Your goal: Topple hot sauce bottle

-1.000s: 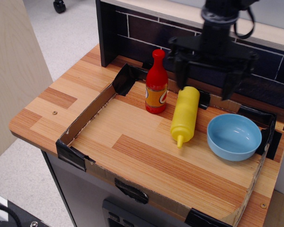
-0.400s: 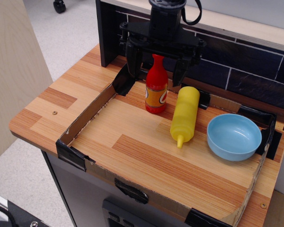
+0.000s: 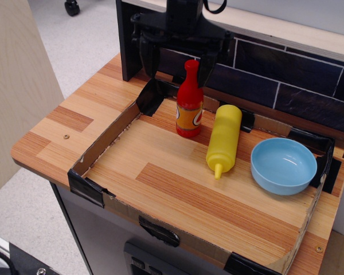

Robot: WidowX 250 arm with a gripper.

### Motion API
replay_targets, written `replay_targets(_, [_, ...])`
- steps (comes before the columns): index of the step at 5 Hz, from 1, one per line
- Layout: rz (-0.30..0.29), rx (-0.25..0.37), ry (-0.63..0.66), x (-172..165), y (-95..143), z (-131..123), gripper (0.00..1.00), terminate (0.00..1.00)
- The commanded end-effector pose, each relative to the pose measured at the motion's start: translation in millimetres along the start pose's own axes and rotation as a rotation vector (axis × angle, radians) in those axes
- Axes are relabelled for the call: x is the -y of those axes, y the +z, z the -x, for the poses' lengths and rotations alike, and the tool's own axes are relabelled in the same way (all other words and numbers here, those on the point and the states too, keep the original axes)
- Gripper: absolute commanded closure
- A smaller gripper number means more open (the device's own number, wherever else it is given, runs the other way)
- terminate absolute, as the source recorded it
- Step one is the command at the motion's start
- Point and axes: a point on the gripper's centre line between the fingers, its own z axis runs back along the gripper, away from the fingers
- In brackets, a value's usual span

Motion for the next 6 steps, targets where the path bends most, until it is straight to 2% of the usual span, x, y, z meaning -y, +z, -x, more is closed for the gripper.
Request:
replay_targets(1, [0.021,0.049,0.039,9.5,8.5,-22.0,0.00,0.00])
replay_targets(2, [0.007,0.048,0.044,12.9,4.0,-25.1,0.00,0.00])
replay_targets(3, [-0.012,0.074,0.047,11.0,0.7,-28.2,0.00,0.00])
replay_targets(4, [-0.010,0.077,0.045,11.0,-0.4,-27.9,1.00,0.00])
replay_targets(5, [-0.007,0.085,0.062,9.1,1.2,-29.5,1.00,0.00])
replay_targets(6, [-0.029,0.129,0.081,2.6,6.3,-27.8,1.00,0.00])
